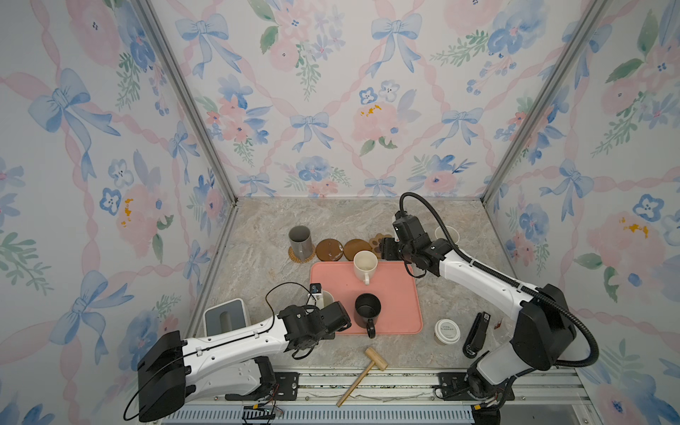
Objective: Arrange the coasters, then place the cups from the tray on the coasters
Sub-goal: 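Lower the left gripper into the blue-handled white mug and close on its rim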
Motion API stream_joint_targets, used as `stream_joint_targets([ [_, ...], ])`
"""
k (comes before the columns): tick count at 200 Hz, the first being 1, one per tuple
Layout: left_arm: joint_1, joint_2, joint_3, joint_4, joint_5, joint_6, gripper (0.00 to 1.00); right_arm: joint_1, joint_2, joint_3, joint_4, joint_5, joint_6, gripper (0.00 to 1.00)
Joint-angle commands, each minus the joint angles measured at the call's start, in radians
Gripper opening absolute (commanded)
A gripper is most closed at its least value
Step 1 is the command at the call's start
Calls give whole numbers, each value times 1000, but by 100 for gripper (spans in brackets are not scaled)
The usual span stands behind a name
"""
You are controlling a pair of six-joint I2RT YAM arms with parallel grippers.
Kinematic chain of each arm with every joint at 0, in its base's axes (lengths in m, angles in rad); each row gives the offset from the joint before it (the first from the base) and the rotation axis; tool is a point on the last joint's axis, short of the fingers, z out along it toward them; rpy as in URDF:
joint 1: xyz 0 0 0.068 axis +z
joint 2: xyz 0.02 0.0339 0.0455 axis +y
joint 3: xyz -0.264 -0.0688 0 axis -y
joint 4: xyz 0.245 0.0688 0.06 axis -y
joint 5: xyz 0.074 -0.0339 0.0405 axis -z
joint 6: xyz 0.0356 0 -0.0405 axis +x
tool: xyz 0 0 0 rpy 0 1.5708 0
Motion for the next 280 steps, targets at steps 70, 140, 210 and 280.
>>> stream_joint_targets([
  [70, 9, 42, -13, 20, -34, 15, 27, -13, 15, 17, 1, -8, -3, 64],
  [140, 11, 34, -18, 21, -33, 10, 0, -15, 14, 17, 0, -12, -3, 64],
  [210, 11, -23, -5, 20, -70, -1, 0, -18, 8, 12, 3, -12, 0, 64],
  [280, 11, 13, 102, 21, -157, 37, 0, -20, 1, 11, 1, -11, 0, 63],
])
